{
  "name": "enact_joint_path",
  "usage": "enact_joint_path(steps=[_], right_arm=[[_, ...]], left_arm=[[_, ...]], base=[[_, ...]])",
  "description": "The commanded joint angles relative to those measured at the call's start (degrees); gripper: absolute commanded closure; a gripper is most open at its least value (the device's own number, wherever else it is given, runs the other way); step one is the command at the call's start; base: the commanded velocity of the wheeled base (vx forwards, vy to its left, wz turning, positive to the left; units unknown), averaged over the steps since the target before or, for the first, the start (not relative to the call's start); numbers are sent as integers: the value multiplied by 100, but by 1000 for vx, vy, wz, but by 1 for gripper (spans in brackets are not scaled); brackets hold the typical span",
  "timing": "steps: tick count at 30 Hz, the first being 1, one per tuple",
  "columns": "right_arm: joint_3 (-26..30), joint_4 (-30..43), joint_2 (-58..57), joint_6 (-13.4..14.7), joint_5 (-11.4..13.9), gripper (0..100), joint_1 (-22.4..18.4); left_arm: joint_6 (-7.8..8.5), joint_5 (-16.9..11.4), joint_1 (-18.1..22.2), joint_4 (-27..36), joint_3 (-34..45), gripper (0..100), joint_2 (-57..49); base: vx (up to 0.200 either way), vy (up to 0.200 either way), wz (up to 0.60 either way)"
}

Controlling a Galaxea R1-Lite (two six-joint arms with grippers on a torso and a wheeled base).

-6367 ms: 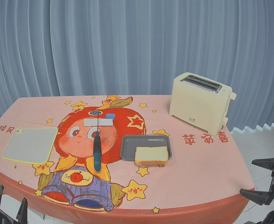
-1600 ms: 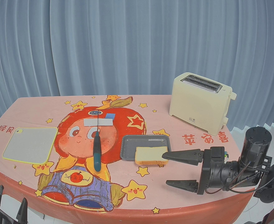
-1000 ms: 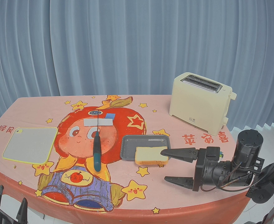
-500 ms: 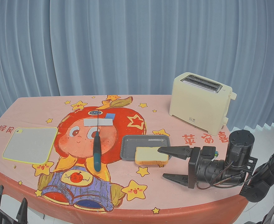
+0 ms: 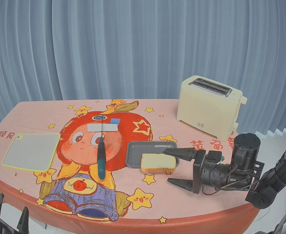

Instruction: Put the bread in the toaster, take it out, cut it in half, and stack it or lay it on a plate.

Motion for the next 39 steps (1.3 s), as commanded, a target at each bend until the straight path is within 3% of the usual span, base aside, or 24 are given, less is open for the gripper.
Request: enact_joint_path(steps=[1, 9, 39], right_arm=[[-33, -8, 202, -8, -3, 0, -18], [20, -641, 501, 10, -29, 0, -132], [-244, -641, 800, 18, -126, 0, -299]], left_arm=[[2, 0, 2, -1, 101, 0, -84], [-7, 0, 2, -1, 101, 0, -84], [2, 0, 2, -1, 101, 0, -84]], base=[[0, 0, 0], [0, 0, 0], [0, 0, 0]])
